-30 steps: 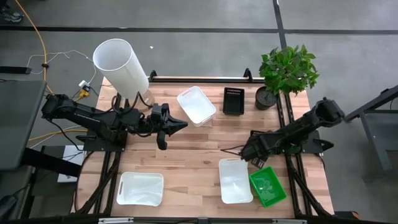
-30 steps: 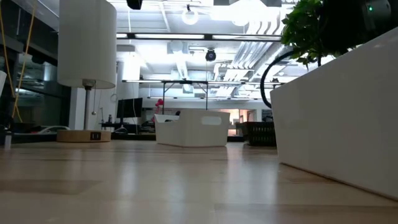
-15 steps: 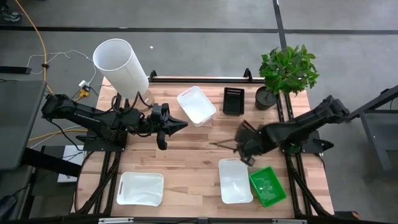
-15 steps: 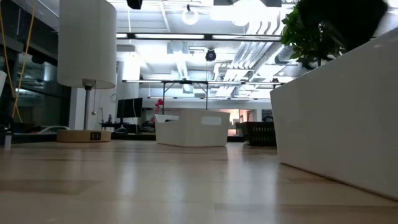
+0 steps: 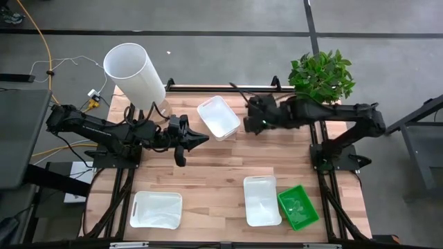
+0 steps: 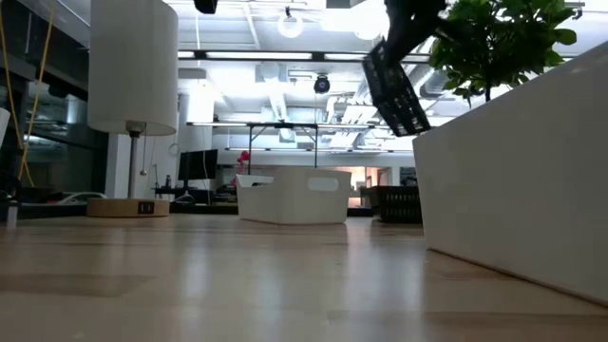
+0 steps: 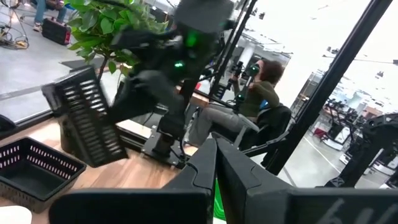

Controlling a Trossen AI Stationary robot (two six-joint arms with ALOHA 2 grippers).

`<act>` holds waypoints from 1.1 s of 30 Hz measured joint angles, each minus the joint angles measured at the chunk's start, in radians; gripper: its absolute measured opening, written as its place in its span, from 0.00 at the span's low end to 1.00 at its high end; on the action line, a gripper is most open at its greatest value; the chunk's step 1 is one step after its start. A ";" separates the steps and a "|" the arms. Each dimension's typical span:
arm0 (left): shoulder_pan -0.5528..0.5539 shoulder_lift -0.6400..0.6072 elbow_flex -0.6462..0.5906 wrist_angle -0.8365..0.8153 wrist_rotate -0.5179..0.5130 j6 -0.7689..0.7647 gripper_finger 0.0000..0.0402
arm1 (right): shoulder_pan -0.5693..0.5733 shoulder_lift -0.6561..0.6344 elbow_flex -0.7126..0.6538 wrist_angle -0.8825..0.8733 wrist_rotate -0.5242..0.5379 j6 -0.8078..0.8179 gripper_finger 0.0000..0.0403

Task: Stack baskets by color
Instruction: Stack the bottom black bin on top of the top black bins

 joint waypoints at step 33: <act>0.001 0.000 0.000 0.007 0.058 0.047 0.00 | -0.296 0.274 0.001 -0.032 -0.063 0.000 0.00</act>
